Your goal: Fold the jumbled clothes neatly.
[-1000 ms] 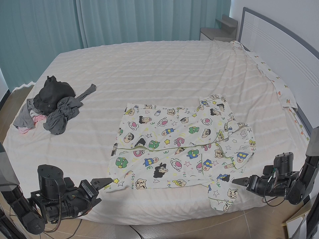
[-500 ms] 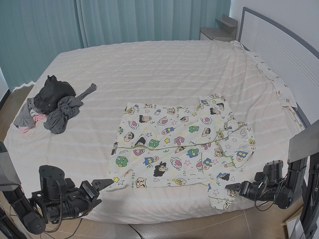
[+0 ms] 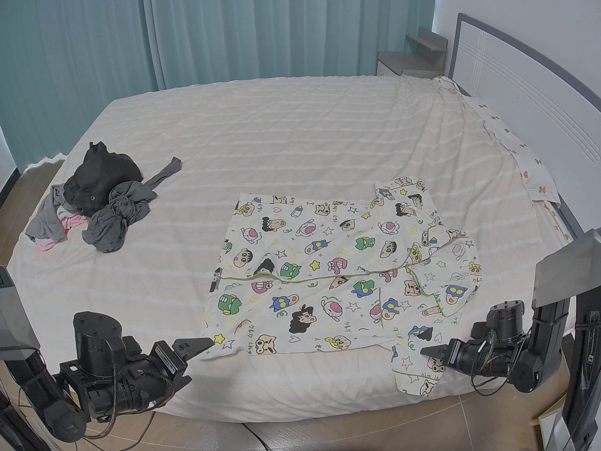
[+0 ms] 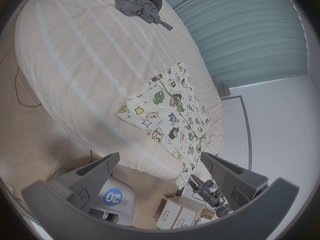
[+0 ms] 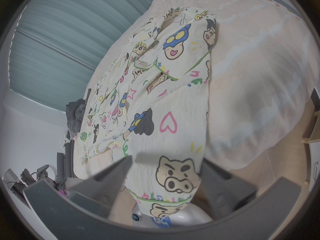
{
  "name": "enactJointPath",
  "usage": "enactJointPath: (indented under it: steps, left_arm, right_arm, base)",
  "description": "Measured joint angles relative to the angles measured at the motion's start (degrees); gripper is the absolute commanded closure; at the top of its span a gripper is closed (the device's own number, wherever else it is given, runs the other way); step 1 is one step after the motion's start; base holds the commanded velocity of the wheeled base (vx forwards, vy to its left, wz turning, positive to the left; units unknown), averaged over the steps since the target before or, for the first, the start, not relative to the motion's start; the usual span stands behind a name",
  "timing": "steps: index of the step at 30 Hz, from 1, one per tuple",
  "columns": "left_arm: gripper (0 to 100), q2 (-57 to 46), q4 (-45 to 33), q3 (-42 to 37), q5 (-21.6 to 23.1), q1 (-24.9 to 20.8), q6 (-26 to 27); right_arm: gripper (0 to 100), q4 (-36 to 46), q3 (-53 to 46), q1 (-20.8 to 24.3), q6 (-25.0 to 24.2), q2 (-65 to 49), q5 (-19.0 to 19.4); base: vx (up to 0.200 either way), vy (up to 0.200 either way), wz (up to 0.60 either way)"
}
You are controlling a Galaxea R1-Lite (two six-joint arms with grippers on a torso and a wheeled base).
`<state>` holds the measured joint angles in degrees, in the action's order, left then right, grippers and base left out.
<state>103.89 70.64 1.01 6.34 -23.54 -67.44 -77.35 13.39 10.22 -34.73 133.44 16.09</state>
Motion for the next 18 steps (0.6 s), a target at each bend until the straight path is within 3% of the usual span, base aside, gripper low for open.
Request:
enactJointPath:
  steps: [18]
  left_arm:
    - [0,0.05,0.0,-0.02,-0.1,-0.05,0.06]
  right_arm:
    - [100,-0.3,-6.42,-1.6,-1.32,-4.19,0.0]
  base:
    - [0.0,0.0,0.0]
